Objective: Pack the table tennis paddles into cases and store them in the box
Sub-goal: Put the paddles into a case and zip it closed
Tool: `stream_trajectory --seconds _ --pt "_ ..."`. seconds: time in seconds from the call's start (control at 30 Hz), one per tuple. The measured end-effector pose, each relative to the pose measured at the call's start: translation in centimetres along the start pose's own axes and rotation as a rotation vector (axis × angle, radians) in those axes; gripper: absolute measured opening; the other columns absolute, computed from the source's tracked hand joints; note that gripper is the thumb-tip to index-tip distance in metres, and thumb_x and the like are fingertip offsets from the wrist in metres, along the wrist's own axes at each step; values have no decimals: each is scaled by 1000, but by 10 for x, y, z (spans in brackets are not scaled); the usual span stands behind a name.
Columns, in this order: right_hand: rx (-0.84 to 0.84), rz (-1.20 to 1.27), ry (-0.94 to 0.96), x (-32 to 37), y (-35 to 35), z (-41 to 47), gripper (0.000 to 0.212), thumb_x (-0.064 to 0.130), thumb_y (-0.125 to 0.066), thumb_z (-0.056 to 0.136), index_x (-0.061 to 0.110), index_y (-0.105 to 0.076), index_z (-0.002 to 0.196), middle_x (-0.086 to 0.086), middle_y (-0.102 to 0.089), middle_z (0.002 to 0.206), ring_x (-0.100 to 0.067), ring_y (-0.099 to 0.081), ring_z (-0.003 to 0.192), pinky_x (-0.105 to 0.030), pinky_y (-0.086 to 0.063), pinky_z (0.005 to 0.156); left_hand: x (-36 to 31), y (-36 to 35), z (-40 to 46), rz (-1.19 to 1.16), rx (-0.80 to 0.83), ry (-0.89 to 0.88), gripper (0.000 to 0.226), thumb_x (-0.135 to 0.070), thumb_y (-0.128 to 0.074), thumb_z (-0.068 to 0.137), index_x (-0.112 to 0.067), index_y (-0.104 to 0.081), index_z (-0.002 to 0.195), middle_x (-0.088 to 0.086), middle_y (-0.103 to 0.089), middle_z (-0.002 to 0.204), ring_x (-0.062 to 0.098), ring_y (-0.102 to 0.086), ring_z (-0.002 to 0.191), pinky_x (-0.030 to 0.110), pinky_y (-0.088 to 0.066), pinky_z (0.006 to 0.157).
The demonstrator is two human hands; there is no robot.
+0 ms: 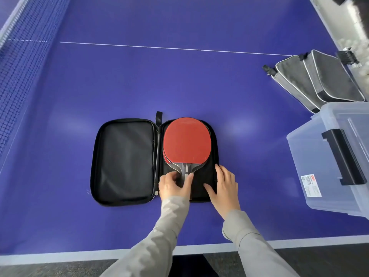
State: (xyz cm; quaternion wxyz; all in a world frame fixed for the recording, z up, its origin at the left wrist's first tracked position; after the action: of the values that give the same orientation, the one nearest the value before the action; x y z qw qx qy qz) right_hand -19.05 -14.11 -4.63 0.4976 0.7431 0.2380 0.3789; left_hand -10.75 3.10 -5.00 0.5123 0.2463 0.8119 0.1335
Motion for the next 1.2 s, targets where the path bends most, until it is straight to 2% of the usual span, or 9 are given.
stream_trajectory --seconds 0.13,0.3,0.43,0.57,0.7,0.77,0.93,1.07,1.2 --pt "6 -7 22 0 1 -1 66 42 -55 90 17 -29 145 -2 -34 148 -21 -33 133 -37 -38 100 -5 87 13 225 -293 -258 52 -44 -67 77 -10 -59 116 7 -54 115 29 -49 110 44 -38 95" --pt "20 -16 23 0 1 -2 66 43 -54 91 18 -27 146 -1 -32 149 -20 -30 134 -38 -37 102 53 186 46 325 -523 28 69 -34 -71 80 -4 -42 135 15 -37 138 39 -34 123 51 -25 101" --pt "32 -27 14 0 1 -1 67 43 -53 91 18 -25 146 -1 -31 149 -20 -29 135 -38 -36 102 86 200 58 369 -391 117 57 -37 -64 85 -6 -48 130 10 -33 141 34 -24 130 48 -18 109" --pt "28 -46 10 1 2 -1 67 43 -54 91 17 -27 146 -2 -33 149 -21 -31 134 -38 -38 101 87 200 57 208 -298 31 36 -13 -60 88 -9 -57 123 8 -43 139 29 -35 128 42 -27 107" --pt "49 -45 0 0 0 -1 67 43 -52 91 18 -25 147 -1 -30 150 -20 -29 135 -37 -37 102 54 207 29 -251 -207 8 41 5 -47 89 -18 -54 122 9 -61 120 21 -61 92 23 -48 63" --pt "62 13 -8 0 3 -2 66 42 -53 91 19 -25 146 0 -29 150 -19 -27 136 -38 -34 104 15 207 5 -325 -188 -110 44 5 -53 86 -22 -55 120 3 -65 111 11 -63 88 11 -47 56" --pt "-110 480 -82 14 52 3 46 35 -50 94 24 -40 138 9 -38 141 -8 -25 134 -38 -27 113 -73 148 -58 -158 -45 -476 47 -20 -58 74 -35 -58 119 -22 -67 99 -1 -63 93 10 -49 75" --pt "-81 991 -137 47 96 10 29 36 -39 100 25 -65 100 23 -58 102 17 -51 100 -2 -39 84 -104 71 -83 173 11 -702 48 -34 -50 69 -36 -55 117 -15 -65 82 1 -56 76 19 -50 56" --pt "-6 943 -183 51 87 27 27 40 -62 86 17 -63 100 1 -66 101 -10 -62 96 -28 -50 87 -117 13 -89 374 63 -895 48 -35 -51 67 -27 -49 114 -11 -71 99 6 -58 80 20 -50 53"
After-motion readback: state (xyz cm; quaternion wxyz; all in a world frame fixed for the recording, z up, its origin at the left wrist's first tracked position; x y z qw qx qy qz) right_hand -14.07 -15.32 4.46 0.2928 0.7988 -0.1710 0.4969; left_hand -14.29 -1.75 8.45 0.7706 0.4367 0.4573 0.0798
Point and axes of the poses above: each hand's wrist, its own z-axis towards the middle knuckle, its own y-axis out of the back of the hand, x = y × z, the point moved 9 cm from there along z, towards the middle knuckle
